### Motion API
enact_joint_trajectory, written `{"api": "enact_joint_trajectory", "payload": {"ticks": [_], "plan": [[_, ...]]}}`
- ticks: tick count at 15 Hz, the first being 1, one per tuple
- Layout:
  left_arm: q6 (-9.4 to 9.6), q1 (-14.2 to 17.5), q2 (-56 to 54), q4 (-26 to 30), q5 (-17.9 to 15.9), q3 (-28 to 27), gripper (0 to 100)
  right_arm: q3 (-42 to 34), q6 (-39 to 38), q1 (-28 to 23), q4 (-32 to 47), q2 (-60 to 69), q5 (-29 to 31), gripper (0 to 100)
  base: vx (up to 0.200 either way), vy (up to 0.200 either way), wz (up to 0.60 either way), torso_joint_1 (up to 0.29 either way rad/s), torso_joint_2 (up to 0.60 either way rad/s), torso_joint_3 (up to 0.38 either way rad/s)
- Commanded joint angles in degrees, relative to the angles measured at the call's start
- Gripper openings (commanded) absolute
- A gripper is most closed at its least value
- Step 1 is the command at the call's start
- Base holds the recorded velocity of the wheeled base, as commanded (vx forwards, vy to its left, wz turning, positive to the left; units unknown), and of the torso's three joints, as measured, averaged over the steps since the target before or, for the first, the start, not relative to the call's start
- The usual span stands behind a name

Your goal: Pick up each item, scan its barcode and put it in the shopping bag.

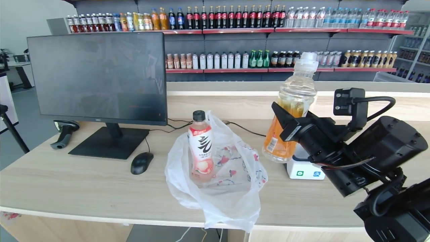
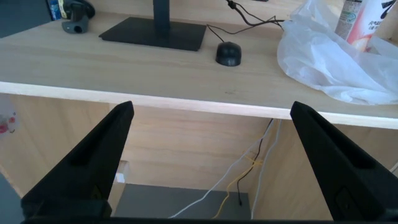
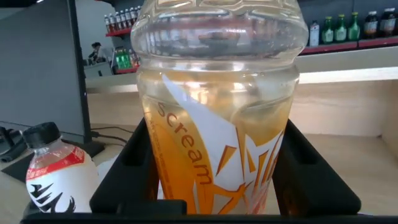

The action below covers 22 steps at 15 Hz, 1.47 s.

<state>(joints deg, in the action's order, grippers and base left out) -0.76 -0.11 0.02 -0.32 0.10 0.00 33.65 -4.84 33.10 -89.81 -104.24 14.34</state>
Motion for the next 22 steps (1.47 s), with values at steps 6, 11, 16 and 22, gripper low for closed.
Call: {"api": "enact_joint_trajectory", "payload": {"ticks": [6,11,16,22], "plan": [[-0.04,0.0,0.0,0.0,0.1,0.0,100,0.8,0.3,2.0,-0.2,-7.2,0.0,0,0.000,0.000,0.00,0.000,0.00,0.000],[-0.04,0.0,0.0,0.0,0.0,0.0,100,6.2,0.4,3.5,-0.2,-14.1,-0.1,0,0.000,0.000,0.00,0.000,0.00,0.000],[-0.04,0.0,0.0,-0.2,0.0,0.0,100,7.0,1.8,4.5,-0.2,-13.7,-0.5,0,0.000,0.000,0.00,0.000,0.00,0.000],[-0.04,0.0,0.0,0.0,0.1,0.0,100,5.1,2.2,5.5,-0.2,-14.1,-3.2,0,0.000,0.000,0.00,0.000,0.00,0.000]]}}
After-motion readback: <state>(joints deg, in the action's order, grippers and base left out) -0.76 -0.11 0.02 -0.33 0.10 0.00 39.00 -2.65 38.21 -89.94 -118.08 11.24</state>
